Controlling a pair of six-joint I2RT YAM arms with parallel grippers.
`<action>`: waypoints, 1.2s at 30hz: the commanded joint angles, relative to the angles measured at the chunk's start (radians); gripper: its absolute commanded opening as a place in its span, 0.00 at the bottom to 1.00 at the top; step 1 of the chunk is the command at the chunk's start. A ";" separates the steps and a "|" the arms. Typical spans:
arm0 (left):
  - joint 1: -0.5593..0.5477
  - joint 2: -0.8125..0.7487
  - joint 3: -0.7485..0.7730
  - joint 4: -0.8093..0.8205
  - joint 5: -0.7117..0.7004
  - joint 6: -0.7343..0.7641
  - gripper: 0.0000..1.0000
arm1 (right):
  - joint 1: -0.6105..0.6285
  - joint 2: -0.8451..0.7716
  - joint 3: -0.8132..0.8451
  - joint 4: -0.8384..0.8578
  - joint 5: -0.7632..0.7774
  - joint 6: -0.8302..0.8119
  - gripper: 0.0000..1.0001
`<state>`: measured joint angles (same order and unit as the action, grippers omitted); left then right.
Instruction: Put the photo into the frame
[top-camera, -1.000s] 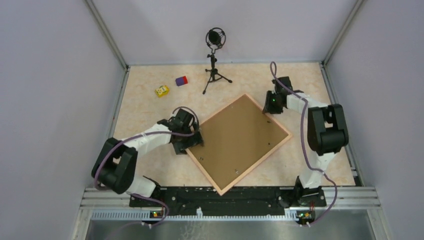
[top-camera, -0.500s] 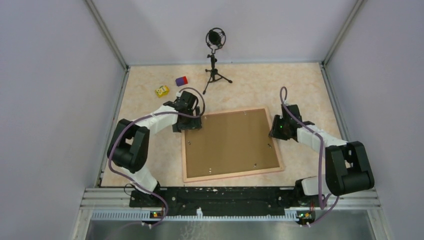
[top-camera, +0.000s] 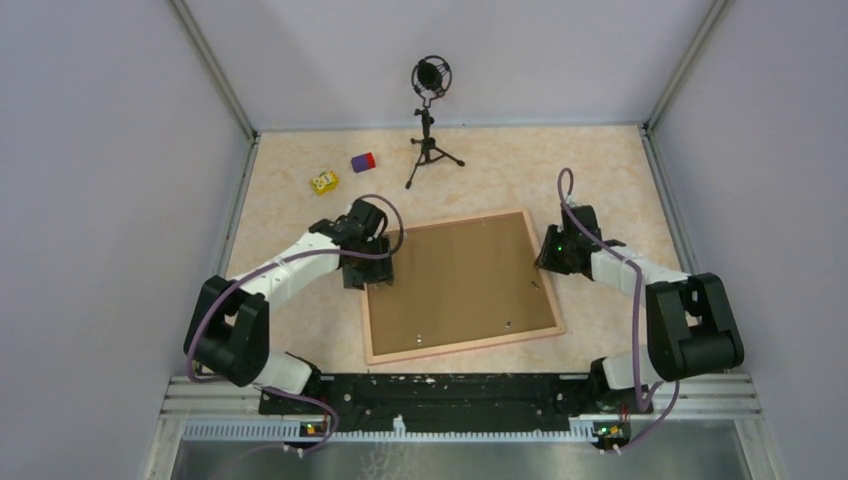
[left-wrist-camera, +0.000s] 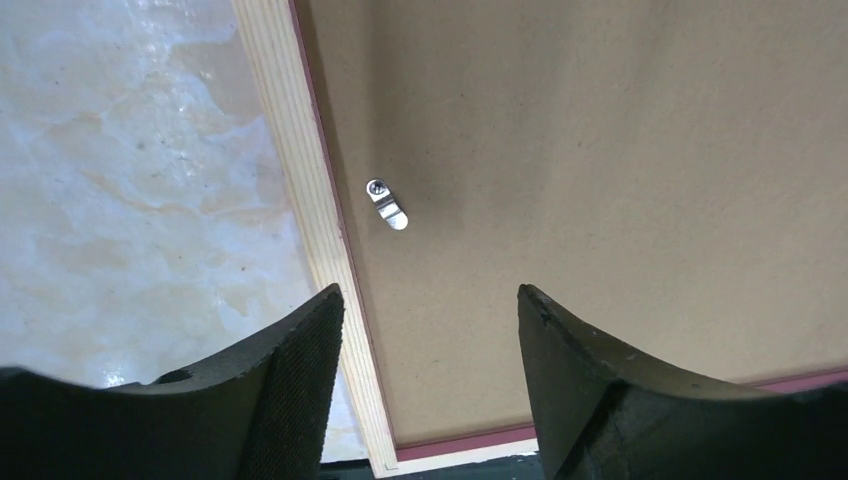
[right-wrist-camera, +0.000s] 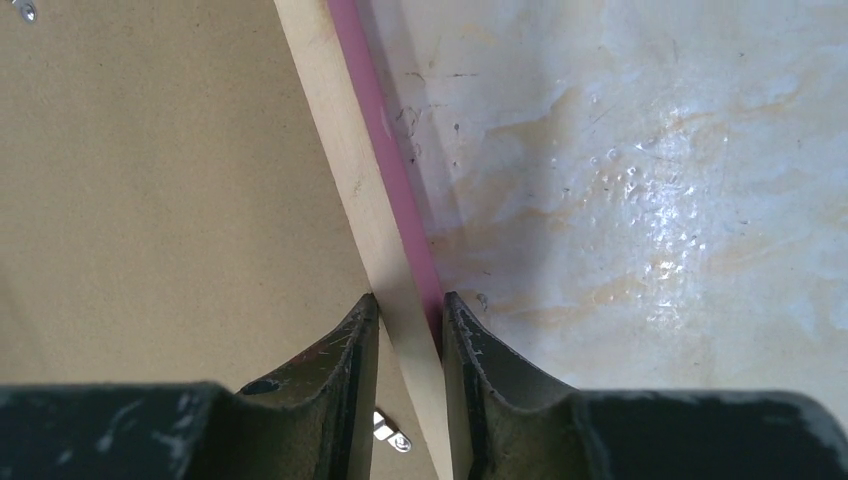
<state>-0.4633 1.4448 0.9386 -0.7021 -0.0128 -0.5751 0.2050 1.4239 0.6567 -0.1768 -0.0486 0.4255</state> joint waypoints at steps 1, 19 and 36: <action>-0.013 0.037 -0.005 -0.065 -0.059 -0.077 0.66 | 0.011 0.034 0.002 0.003 0.014 0.002 0.25; 0.028 0.107 0.008 0.014 -0.129 -0.058 0.60 | 0.011 0.025 -0.004 0.014 -0.008 -0.006 0.15; 0.033 0.129 -0.012 0.034 -0.203 -0.032 0.36 | 0.011 0.022 -0.008 0.017 -0.017 -0.008 0.07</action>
<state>-0.4389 1.5711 0.9295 -0.6979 -0.1444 -0.6167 0.2047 1.4277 0.6567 -0.1631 -0.0547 0.4202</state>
